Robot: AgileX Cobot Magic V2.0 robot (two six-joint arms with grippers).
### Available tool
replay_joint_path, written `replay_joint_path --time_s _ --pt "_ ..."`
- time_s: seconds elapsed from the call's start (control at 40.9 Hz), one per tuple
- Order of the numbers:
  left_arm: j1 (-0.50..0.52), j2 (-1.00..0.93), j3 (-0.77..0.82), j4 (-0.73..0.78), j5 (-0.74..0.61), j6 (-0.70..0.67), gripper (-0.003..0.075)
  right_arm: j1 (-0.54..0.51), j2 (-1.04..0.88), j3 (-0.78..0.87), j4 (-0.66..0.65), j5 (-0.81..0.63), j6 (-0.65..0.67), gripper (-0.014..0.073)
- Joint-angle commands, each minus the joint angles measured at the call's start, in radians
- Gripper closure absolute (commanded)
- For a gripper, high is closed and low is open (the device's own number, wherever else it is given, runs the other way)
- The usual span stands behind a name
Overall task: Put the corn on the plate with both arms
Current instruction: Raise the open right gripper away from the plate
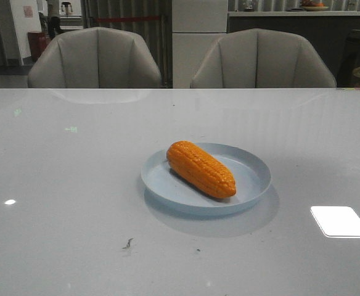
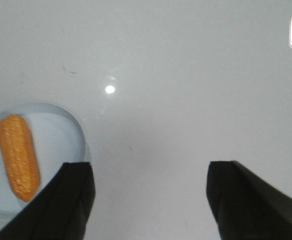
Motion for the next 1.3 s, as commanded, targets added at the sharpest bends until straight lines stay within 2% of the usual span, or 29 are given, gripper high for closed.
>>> replay_joint_path --time_s 0.0,0.098,0.318,0.465,0.612,0.758,1.272 --pt "0.002 -0.026 -0.024 -0.009 -0.056 -0.009 0.0514 -0.095 -0.156 0.142 -0.001 -0.114 -0.003 0.0015" --pt "0.002 -0.026 -0.024 -0.009 -0.056 -0.009 0.0514 -0.168 -0.275 0.271 -0.001 -0.125 -0.003 0.0015" --pt "0.002 -0.026 -0.024 -0.009 -0.056 -0.009 0.0514 -0.179 -0.418 0.423 0.002 -0.117 -0.003 0.0015" --pt "0.002 -0.026 -0.024 -0.009 -0.056 -0.009 0.0524 -0.167 -0.427 0.435 0.006 -0.114 -0.003 0.0015" --pt "0.002 -0.026 -0.024 -0.009 -0.056 -0.009 0.0629 -0.119 -0.422 0.435 0.01 -0.139 -0.003 0.0015" --pt "0.002 -0.026 -0.024 -0.009 -0.056 -0.009 0.0627 -0.077 -0.422 0.435 0.01 -0.149 -0.003 0.0015" --pt "0.002 -0.026 -0.024 -0.009 -0.056 -0.009 0.0627 -0.076 -0.422 0.435 0.01 -0.149 -0.003 0.0015"
